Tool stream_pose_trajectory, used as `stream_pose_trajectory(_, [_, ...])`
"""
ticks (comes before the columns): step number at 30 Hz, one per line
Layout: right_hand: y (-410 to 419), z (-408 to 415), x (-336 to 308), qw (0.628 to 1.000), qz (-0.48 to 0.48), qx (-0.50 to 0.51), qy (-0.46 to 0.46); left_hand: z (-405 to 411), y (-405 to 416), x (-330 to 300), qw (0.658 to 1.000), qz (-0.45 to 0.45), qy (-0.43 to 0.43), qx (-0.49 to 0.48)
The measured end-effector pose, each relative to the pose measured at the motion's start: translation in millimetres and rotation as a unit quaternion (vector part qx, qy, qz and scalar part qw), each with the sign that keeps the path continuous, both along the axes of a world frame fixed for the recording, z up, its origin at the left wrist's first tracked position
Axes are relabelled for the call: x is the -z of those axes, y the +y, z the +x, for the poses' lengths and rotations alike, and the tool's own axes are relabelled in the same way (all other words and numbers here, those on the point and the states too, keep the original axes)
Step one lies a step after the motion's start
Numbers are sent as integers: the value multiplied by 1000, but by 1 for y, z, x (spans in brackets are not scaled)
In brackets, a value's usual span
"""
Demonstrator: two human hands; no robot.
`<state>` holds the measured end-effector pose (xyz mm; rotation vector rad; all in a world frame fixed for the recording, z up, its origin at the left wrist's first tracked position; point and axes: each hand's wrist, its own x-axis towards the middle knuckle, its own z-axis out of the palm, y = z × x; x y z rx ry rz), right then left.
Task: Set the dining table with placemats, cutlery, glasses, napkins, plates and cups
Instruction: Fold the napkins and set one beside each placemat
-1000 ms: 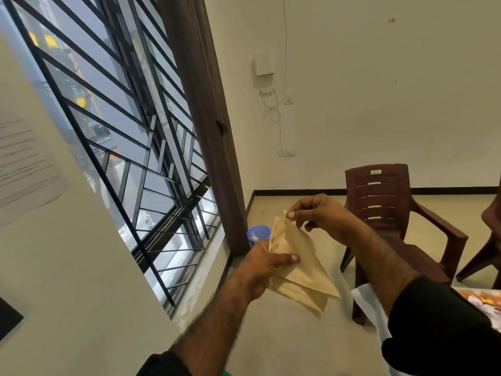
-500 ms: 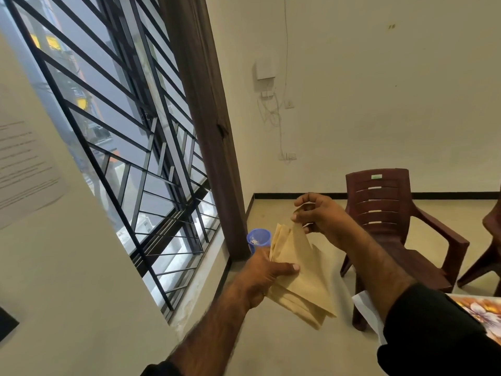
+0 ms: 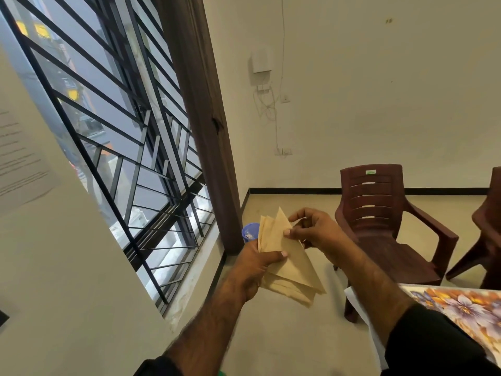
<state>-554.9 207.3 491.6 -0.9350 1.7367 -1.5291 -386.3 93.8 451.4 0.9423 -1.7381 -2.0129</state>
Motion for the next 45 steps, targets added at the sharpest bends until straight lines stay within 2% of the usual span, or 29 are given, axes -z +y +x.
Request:
stream_pose_trajectory(4, [10, 5, 10, 999, -11, -8, -45, -3, 1, -2, 998, 12, 20, -50])
stream_pose_trajectory(10, [29, 4, 15, 992, -2, -52, -111, -3, -3, -3, 996, 20, 53, -73])
stream_pose_trajectory(19, [32, -1, 12, 996, -31, 18, -82, -1, 6, -2, 996, 30, 51, -63])
stream_pose_trajectory(24, [48, 7, 33, 993, -21, -24, -115, 3, 6, -8, 992, 38, 69, -101])
stream_pose_trajectory(27, [64, 5, 43, 993, -22, -13, -115, 7, 4, -12, 988, 47, 87, -118])
stream_pose_trajectory(31, [69, -3, 37, 994, -46, -8, -95, 10, 5, -13, 992, 41, 77, -90])
stream_pose_trajectory(35, [60, -9, 13, 990, -42, -97, -90, 3, 15, -12, 996, 23, 69, -53])
stream_pose_trajectory(38, [52, -3, 2, 989, -55, -79, -111, -1, 19, -13, 996, 19, 68, -46])
stream_pose_trajectory(43, [54, 3, 1, 992, -57, -63, -93, -2, 20, -17, 996, 0, 60, -64])
stream_pose_trajectory(45, [56, 4, 2, 997, -41, -45, -55, -1, 18, -17, 995, 1, 67, -70])
